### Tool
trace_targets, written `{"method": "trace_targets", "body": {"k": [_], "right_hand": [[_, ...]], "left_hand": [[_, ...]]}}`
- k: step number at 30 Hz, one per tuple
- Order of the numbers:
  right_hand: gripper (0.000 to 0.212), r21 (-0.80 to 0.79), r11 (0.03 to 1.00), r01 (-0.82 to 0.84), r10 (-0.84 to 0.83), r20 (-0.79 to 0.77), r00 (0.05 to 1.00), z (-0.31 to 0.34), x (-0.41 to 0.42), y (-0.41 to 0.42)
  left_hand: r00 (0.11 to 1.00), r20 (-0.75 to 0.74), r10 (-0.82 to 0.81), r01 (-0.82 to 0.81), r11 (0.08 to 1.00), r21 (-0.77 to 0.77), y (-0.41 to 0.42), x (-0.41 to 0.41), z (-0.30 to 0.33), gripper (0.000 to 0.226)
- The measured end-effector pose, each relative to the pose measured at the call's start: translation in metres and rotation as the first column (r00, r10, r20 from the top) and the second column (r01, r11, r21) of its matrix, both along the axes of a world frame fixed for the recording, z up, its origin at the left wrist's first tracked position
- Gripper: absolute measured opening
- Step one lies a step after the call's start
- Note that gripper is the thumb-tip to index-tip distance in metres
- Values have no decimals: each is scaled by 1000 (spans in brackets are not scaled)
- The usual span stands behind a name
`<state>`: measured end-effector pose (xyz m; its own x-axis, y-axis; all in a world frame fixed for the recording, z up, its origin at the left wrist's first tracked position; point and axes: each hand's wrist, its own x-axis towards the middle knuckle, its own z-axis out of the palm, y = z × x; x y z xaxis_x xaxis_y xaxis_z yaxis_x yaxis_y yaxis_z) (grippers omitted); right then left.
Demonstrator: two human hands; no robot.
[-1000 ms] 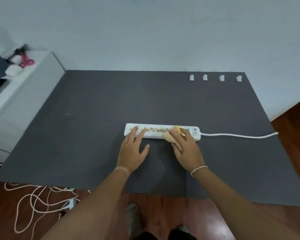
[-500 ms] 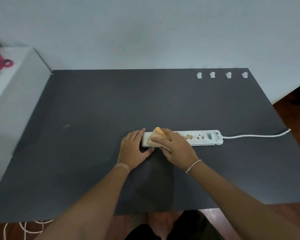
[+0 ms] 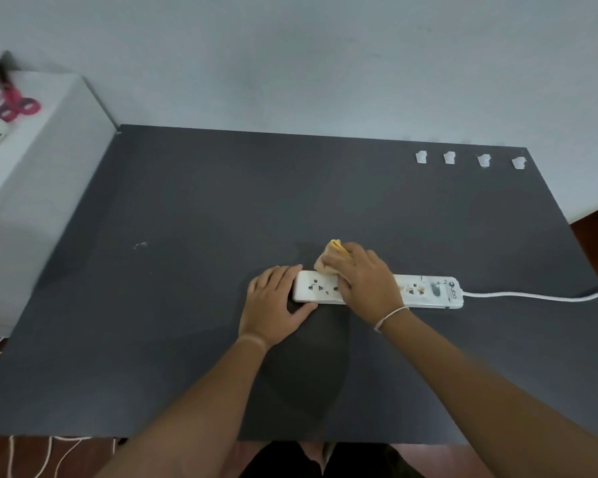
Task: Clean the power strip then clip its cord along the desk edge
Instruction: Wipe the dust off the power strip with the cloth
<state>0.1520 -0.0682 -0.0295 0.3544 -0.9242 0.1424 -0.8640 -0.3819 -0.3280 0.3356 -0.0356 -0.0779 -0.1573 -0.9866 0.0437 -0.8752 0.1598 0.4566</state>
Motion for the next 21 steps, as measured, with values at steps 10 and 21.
{"method": "trace_targets", "body": {"k": [10, 21], "right_hand": [[36, -3, 1000, -27, 27, -22, 999, 7, 6, -6], [40, 64, 998, 21, -20, -18, 1000, 12, -1, -6]], "left_hand": [[1000, 5, 7, -7, 1000, 9, 0, 0, 2, 67], [1000, 8, 11, -11, 1000, 8, 0, 0, 1, 68]]}}
